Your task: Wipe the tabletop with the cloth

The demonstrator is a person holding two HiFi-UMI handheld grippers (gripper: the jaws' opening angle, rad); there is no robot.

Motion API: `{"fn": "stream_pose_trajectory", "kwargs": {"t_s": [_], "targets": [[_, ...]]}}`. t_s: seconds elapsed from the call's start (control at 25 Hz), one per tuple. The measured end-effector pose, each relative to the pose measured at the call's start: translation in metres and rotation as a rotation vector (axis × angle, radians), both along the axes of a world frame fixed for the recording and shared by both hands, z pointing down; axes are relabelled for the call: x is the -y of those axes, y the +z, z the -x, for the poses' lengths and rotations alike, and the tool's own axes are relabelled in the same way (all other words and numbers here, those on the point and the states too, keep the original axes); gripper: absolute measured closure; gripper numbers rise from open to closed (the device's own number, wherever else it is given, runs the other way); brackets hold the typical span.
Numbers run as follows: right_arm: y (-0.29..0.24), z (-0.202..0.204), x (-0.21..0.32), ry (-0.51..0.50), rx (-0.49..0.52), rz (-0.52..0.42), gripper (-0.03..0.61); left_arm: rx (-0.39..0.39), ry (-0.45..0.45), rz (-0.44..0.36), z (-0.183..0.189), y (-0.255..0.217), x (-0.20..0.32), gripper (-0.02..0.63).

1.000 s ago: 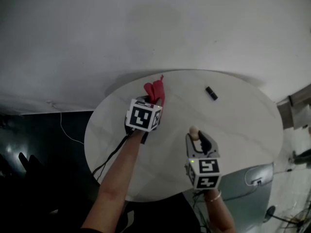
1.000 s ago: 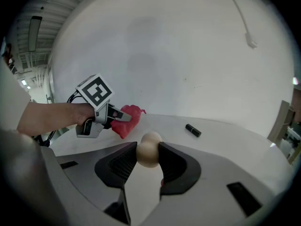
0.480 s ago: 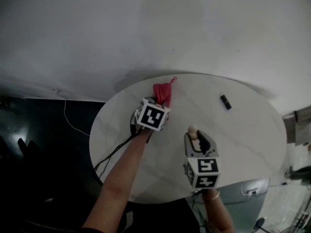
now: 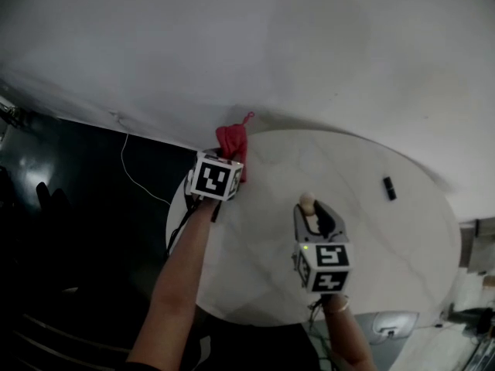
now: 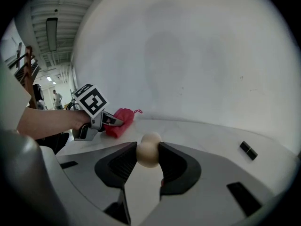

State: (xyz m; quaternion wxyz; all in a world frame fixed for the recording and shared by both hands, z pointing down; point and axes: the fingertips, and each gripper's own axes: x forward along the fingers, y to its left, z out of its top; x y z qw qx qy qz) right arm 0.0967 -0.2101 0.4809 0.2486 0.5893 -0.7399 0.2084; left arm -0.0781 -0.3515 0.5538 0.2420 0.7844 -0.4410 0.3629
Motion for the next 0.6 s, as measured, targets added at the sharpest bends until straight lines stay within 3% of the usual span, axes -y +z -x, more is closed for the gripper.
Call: {"fn": "stream_pose_trajectory", "kwargs": {"t_s": [0.2, 0.6], "targets": [[0.0, 0.014, 0.0, -0.029, -0.005, 0.016, 0.439, -0.05, -0.088, -0.015, 0.039, -0.004, -0.002, 0.572], [-0.01, 0.0, -0.013, -0.012, -0.018, -0.008, 0.439, 0.047, -0.25, -0.034, 0.125, -0.006, -0.023, 0.572]]}}
